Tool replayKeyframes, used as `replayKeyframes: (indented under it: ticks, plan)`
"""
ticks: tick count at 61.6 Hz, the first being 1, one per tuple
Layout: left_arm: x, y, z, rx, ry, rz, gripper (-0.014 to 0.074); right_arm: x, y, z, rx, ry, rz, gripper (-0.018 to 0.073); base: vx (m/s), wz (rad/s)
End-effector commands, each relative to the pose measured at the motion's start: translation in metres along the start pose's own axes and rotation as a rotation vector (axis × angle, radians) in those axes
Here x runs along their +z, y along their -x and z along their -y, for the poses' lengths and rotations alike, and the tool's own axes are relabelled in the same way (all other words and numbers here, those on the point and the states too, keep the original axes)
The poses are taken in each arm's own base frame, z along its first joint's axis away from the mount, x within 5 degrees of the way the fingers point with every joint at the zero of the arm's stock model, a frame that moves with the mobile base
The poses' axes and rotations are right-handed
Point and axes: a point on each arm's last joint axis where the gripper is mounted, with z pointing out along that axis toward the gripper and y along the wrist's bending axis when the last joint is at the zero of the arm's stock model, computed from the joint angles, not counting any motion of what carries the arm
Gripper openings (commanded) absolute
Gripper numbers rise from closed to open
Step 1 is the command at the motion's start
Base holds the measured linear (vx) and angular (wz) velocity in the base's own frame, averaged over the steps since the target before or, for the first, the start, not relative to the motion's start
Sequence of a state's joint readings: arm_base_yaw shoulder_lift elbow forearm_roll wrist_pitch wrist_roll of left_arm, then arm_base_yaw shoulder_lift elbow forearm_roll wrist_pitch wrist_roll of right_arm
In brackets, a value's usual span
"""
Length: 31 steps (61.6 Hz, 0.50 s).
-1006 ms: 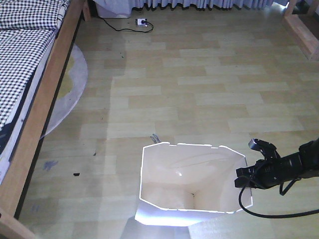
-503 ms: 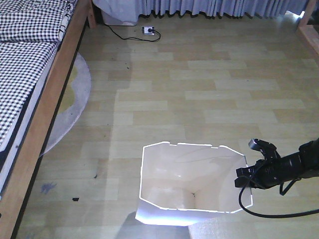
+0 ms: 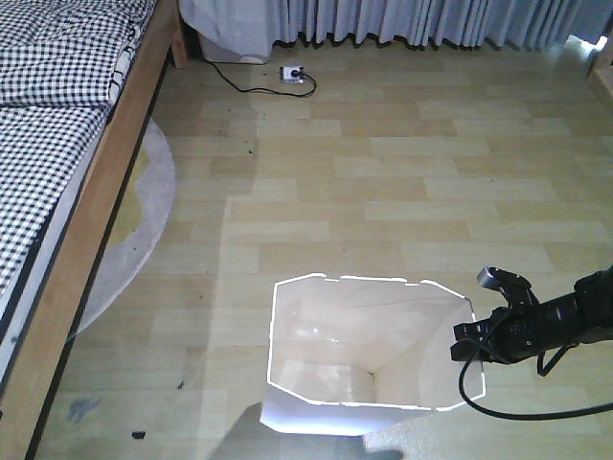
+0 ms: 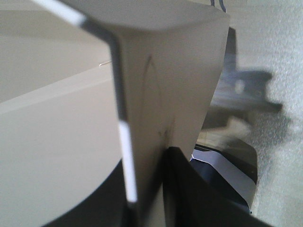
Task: Move trash bin to bedside with robot
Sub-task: 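Carry the held bin with the right gripper toward the bedside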
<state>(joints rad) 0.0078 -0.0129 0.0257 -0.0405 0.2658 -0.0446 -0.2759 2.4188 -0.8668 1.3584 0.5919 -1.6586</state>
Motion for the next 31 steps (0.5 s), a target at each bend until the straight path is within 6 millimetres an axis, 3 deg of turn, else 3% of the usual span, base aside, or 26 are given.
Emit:
replayKeyframes:
  ticks: [1, 31]
  plan:
    - [0.0005, 0.0008, -0.0001, -0.01, -0.004, 0.065, -0.0006, -0.0205, 0.018, -0.0286, -0.033, 0.22, 0.097, -0.0005, 0.28, 0.0]
    - [0.0005, 0.0008, -0.0001, -0.01, -0.004, 0.065, -0.0006, -0.0205, 0.018, -0.0286, -0.033, 0.22, 0.097, -0.0005, 0.3, -0.01]
